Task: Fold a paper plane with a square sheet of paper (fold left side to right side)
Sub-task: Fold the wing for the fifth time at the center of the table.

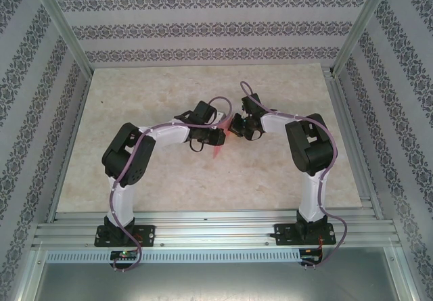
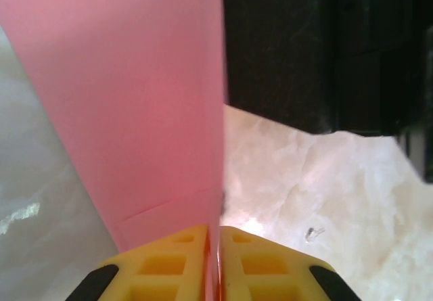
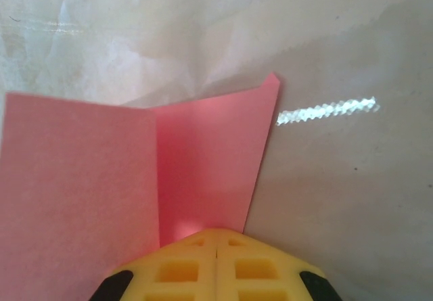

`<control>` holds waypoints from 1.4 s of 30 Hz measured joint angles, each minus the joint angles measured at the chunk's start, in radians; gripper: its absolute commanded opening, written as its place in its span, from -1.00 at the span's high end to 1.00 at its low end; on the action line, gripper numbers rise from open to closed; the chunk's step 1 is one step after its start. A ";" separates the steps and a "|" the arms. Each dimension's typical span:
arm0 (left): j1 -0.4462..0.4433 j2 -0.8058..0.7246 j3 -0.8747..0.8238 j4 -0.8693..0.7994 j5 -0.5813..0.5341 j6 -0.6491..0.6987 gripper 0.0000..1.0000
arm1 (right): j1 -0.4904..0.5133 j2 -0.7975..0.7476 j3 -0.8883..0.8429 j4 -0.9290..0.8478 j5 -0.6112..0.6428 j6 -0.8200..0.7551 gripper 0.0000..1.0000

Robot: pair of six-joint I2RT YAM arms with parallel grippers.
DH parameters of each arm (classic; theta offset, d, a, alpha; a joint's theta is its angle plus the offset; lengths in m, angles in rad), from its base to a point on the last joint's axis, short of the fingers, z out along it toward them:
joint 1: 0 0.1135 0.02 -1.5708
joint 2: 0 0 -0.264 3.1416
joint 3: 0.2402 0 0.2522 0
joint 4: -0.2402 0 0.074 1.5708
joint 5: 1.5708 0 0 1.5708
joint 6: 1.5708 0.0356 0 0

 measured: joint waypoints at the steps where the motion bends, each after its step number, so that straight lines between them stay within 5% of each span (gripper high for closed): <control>1: 0.008 0.003 0.000 0.012 0.026 -0.004 0.74 | 0.000 0.000 0.000 0.000 0.000 -0.002 1.00; 19: 0.077 0.076 -0.035 0.121 0.216 -0.048 0.88 | 0.000 0.003 0.000 0.003 -0.008 -0.006 0.98; 42: 0.096 0.138 0.060 0.024 0.320 0.010 0.88 | 0.000 0.013 0.017 -0.010 -0.011 -0.043 0.98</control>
